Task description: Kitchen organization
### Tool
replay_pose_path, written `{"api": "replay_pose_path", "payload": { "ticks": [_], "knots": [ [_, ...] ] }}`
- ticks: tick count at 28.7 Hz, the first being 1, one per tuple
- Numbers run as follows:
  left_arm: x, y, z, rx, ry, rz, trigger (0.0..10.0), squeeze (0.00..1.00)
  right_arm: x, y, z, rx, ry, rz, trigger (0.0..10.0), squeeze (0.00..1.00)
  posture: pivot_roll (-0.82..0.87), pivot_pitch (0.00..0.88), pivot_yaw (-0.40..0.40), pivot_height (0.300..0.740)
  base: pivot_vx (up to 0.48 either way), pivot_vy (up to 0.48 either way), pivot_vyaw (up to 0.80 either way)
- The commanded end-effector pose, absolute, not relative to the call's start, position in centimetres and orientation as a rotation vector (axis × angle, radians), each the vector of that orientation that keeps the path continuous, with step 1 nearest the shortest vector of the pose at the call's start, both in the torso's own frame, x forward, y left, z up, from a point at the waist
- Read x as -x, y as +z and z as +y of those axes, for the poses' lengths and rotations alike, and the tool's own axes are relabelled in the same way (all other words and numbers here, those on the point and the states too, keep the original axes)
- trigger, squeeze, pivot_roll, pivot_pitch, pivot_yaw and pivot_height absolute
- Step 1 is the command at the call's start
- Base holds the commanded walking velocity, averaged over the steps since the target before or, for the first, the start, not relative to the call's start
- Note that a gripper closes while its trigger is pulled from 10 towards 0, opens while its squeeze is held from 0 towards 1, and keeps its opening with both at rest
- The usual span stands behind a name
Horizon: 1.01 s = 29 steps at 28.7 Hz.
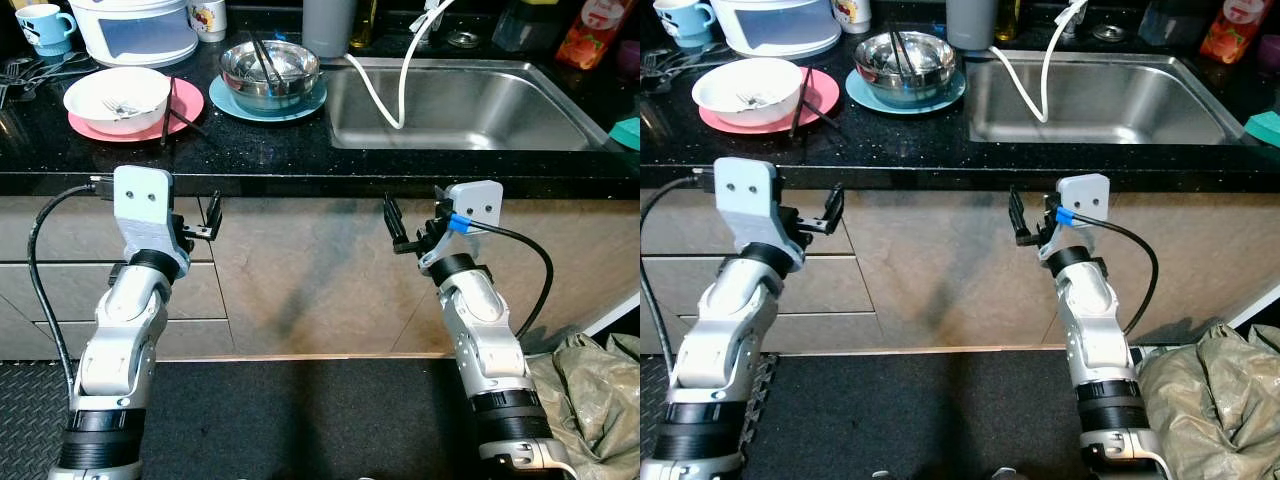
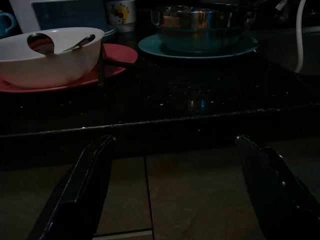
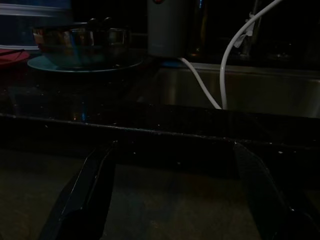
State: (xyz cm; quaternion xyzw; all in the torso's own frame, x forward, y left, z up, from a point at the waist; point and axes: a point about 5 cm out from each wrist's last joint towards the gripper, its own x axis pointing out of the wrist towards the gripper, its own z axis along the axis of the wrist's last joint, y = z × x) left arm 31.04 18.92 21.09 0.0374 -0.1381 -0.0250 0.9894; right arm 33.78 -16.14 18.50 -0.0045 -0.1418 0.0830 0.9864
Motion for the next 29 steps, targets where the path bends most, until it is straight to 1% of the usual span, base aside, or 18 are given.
{"api": "replay_pose_path", "payload": {
  "ticks": [1, 12, 20, 29],
  "knots": [
    [-30.94, 21.29, 18.93, -0.087, -0.053, -0.286, 10.0, 0.00, -33.78, 19.00, -16.30, 0.000, 0.160, -0.313, 10.0, 0.00, 0.02, 0.089, -0.041, 0.740, 0.000, 0.000, 0.00],
    [-31.06, 21.38, 18.83, -0.099, -0.060, -0.287, 10.0, 0.00, -33.90, 19.01, -16.25, -0.001, 0.159, -0.315, 10.0, 0.00, 0.02, 0.087, -0.038, 0.740, 0.000, 0.000, 0.00],
    [-31.16, 21.61, 18.79, -0.100, -0.064, -0.295, 10.0, 0.00, -34.02, 19.17, -16.19, -0.002, 0.159, -0.319, 10.0, 0.00, 0.02, 0.080, -0.036, 0.740, 0.287, 0.000, 0.00],
    [-31.23, 21.87, 18.72, -0.101, -0.073, -0.306, 10.0, 0.00, -34.15, 19.29, -16.10, -0.004, 0.162, -0.326, 10.0, 0.00, 0.02, 0.067, -0.035, 0.740, 0.353, 0.000, 0.00]
  ]
}}
